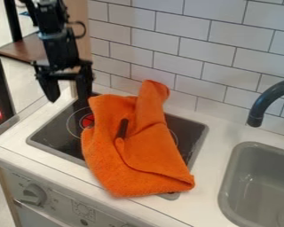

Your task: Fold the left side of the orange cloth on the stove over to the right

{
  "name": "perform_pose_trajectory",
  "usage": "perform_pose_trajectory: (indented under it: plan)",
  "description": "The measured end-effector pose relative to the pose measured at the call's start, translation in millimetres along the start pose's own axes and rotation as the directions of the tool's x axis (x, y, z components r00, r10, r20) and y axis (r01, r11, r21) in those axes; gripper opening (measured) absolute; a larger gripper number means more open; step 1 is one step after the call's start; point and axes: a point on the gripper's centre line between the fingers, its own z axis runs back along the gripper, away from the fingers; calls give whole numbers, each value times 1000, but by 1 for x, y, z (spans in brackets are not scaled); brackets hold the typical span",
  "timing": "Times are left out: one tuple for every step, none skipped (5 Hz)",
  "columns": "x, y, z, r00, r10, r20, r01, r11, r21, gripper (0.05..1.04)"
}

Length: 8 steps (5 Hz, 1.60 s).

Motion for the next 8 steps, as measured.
perform_pose_trajectory:
  plan:
    - [-3,10,-20,999,3,-45,-2,999,42,999]
    - [-5,14,-32,998,16,-64,-12,998,61,999]
    - [-7,9,-45,995,10,-97,-6,999,43,999]
    - [-7,4,-48,995,12,-99,-9,1000,22,999]
    - [-9,-8,-60,990,0,-142,-3,1000,-25,999]
    - [-1,-12,-63,991,-11,-136,6,999,-36,999]
    - [3,-19,-65,990,-28,-136,23,999,-38,932]
    - [9,-23,-67,994,-29,-107,27,999,-23,624]
